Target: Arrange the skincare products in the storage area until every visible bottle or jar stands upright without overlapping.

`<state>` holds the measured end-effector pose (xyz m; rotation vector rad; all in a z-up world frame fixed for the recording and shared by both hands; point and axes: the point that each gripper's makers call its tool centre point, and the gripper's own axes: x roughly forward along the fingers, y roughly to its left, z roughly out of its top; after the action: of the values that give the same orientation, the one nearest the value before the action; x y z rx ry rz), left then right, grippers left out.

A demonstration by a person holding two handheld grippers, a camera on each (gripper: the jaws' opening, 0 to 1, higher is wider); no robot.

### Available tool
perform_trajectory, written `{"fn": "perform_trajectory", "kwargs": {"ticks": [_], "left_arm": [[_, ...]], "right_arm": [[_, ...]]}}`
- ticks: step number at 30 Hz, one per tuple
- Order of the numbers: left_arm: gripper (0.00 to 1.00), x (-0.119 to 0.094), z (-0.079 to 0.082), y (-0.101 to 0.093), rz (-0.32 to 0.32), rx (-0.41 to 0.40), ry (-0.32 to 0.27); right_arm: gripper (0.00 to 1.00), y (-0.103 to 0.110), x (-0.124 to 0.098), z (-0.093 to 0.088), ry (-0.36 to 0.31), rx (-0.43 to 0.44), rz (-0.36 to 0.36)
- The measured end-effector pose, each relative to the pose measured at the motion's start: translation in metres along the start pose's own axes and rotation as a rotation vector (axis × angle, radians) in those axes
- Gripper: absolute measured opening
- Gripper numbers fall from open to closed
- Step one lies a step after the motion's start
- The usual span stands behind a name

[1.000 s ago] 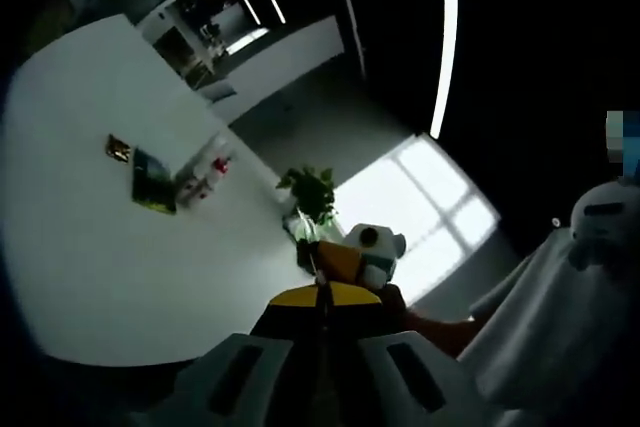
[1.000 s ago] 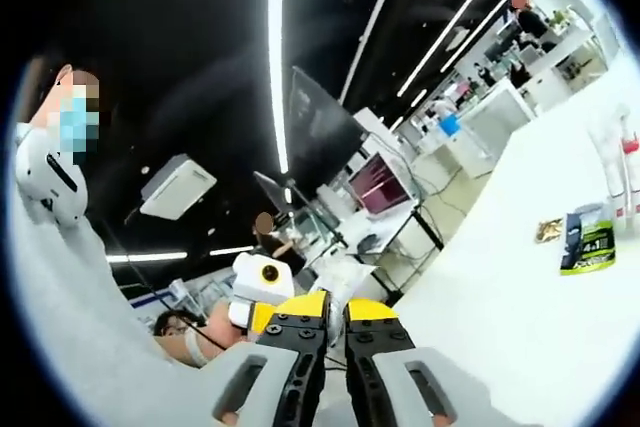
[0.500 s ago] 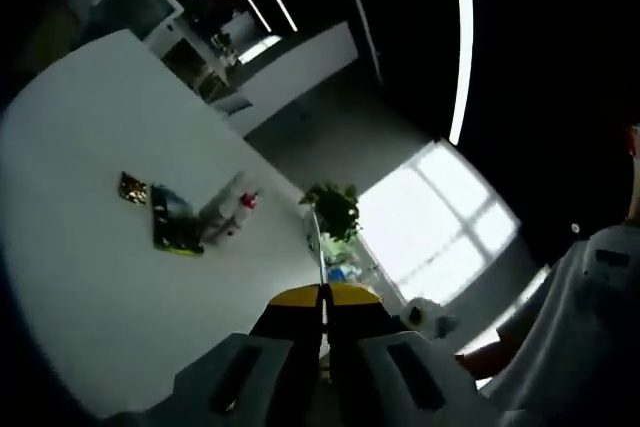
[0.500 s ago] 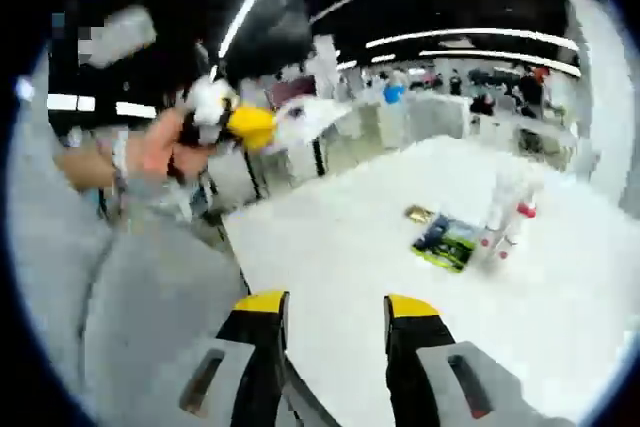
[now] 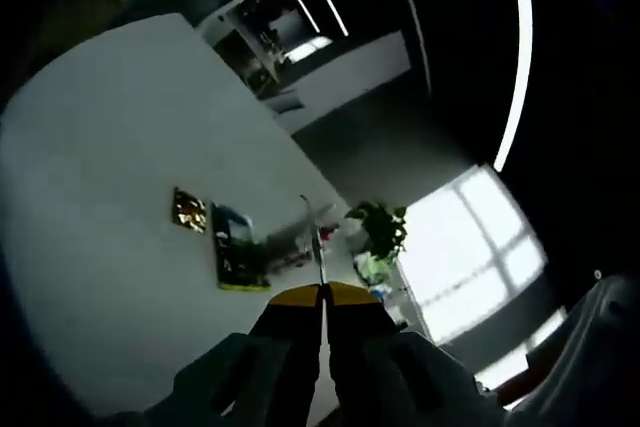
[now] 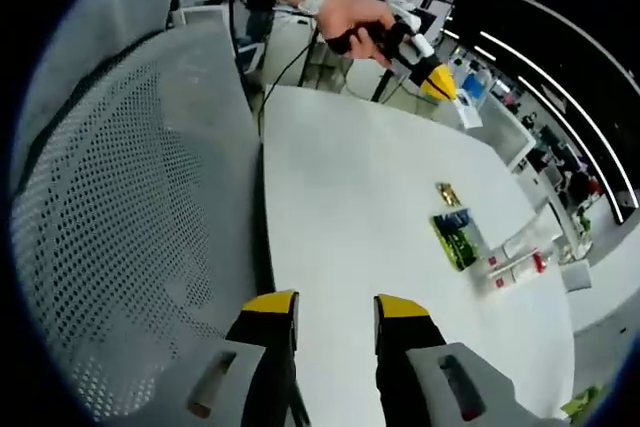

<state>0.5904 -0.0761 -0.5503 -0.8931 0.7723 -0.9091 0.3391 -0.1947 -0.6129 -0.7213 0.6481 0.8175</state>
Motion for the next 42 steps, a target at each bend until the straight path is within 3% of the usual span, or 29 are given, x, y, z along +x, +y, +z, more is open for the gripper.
{"fn": "perform_trajectory", "kwargs": {"ticks": [9,17,24,29,34,42], "left_arm": [[0.0,0.012,-0.01,0.063,0.095,-0.05,0.065],[0.0,0.018,-0.014,0.099,0.136,-0.095,0.09],[0.0,0.046,-0.014,0.103,0.105,-0.128,0.099],[0.0,0.071,-0.036,0.115,0.126,-0.136,0.182],[0.0,0.079,-0.046,0.119,0.15,-0.133,0.219],[0.0,0.087,-0.044,0.131,0.194,-0.128,0.239]], "right_arm": [[0.28,0.001,0.005,-0.011,0.063,0.03,0.03],[0.3,0.0,0.005,-0.016,0.089,0.035,0.027],[0.3,0.002,0.008,-0.021,0.112,0.042,0.03],[0.3,0.003,0.008,-0.023,0.124,0.03,0.034],[0.3,0.002,0.008,-0.024,0.124,0.036,0.026],[0.3,-0.001,0.009,-0.028,0.131,0.04,0.006]]}}
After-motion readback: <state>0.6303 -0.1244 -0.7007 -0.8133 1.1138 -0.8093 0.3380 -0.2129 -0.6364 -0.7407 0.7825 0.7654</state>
